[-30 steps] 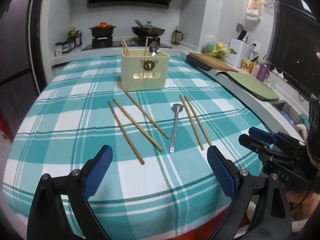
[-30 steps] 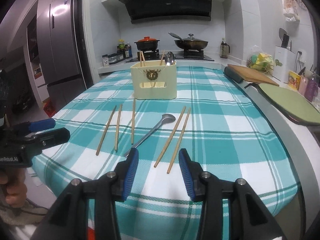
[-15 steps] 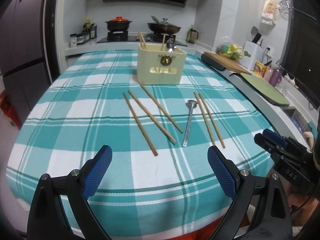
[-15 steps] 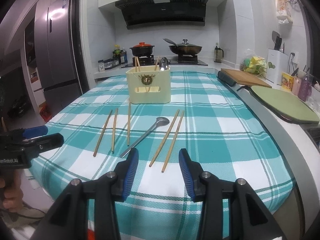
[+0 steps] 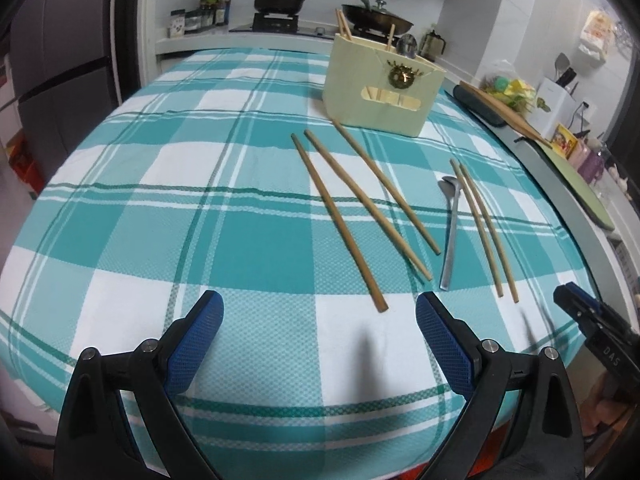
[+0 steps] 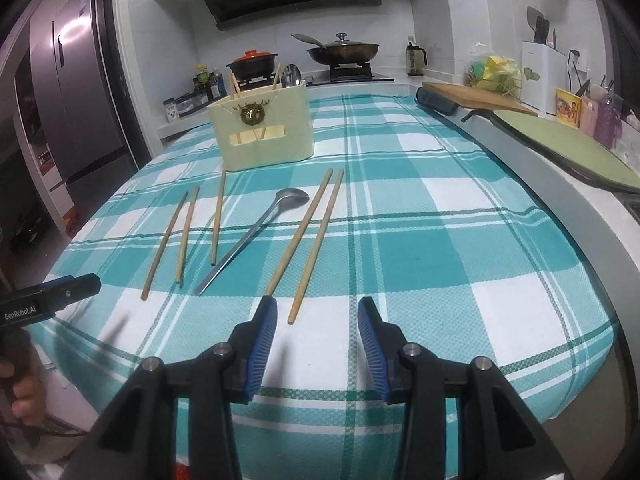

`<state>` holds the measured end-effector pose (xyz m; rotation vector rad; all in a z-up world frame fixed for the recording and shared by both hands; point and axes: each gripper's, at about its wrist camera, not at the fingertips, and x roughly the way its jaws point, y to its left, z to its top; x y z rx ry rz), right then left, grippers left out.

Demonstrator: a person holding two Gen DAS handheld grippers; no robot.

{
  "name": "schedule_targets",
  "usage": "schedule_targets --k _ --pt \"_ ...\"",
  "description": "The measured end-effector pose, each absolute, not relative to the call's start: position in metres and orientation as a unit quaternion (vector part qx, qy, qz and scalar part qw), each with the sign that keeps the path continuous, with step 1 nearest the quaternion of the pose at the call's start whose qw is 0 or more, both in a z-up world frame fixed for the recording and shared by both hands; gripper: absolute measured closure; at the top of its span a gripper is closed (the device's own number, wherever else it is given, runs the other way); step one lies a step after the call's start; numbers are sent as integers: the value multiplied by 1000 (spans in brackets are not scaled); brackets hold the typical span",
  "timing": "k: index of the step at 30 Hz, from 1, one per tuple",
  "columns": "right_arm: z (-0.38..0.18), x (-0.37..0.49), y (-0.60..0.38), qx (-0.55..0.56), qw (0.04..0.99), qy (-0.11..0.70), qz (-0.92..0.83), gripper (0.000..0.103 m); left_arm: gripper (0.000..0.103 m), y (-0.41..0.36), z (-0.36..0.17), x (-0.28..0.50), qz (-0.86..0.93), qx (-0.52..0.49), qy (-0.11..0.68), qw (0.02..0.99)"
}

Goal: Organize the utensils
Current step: 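Move both open tools back over the chopsticks on the cloth, then lower the right tool onto a wooden chopstick while the left tool lowers onto another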

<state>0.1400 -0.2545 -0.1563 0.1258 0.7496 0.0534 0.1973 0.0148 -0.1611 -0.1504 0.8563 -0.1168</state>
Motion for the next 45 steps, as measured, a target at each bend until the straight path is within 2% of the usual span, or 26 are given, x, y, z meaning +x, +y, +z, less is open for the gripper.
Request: schedule_targets --k 4,9,11,18,23,27,35,45 --pt "-155 151 -263 69 926 372 20 61 6 16 -156 216 -51 -60 402 912" --pt "-150 182 -267 65 922 380 38 68 6 15 -156 243 -51 -58 402 912" --pt "-151 201 -267 70 917 390 46 74 6 13 -158 255 -48 -56 405 911" --pt "-175 262 -263 80 891 441 67 81 6 0 -177 290 -32 -44 429 902" --pt "-192 275 -247 39 881 467 71 83 6 -15 -192 296 -8 23 444 896" --pt "-190 272 -241 -11 885 462 51 89 6 -6 -197 296 -1 18 454 891" --pt "-188 269 -264 17 877 477 47 86 6 11 -198 295 -2 7 464 886" --pt "-185 276 -264 -26 854 515 71 86 3 22 -197 302 -24 38 485 873"
